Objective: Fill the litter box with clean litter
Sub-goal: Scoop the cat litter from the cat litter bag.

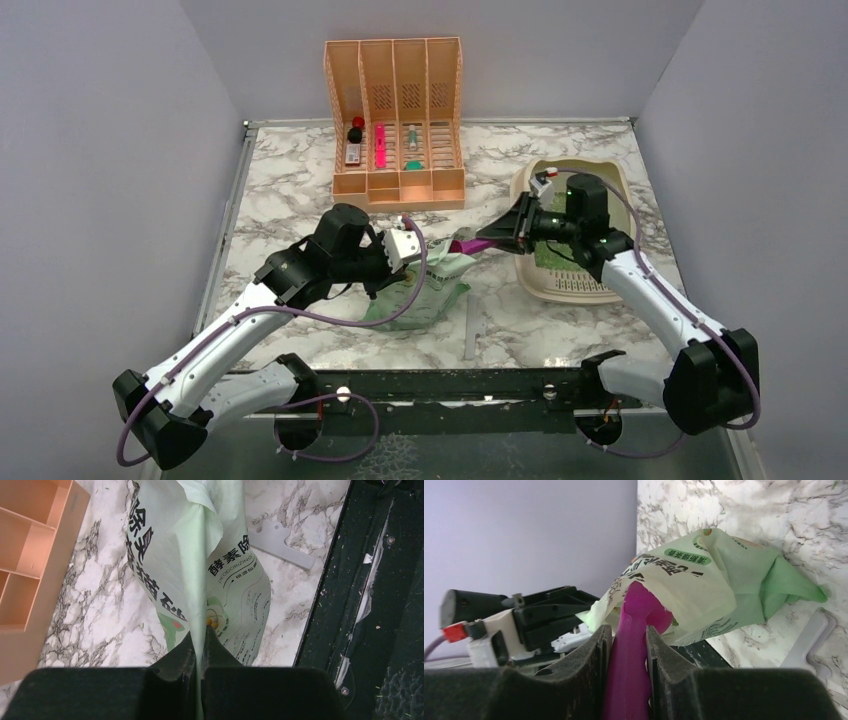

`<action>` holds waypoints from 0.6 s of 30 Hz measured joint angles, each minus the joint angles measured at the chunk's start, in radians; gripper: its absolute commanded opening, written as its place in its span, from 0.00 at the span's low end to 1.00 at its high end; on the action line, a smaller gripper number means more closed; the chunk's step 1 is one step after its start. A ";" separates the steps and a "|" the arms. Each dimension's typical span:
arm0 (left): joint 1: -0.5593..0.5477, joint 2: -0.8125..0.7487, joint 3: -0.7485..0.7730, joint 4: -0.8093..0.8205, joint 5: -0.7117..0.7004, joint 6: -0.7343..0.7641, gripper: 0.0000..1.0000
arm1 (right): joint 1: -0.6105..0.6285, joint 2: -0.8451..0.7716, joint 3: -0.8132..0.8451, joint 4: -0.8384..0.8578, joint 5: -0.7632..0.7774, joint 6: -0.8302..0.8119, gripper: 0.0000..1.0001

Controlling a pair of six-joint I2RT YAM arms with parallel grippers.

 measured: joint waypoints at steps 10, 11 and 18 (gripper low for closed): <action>0.000 0.000 0.000 0.000 0.000 0.003 0.00 | -0.266 -0.056 -0.169 0.238 -0.283 0.167 0.01; 0.000 0.000 0.000 0.000 0.001 0.003 0.00 | -0.280 -0.056 -0.176 0.248 -0.304 0.173 0.01; 0.000 0.000 0.000 0.000 0.001 0.003 0.00 | -0.354 -0.056 -0.179 0.276 -0.372 0.183 0.01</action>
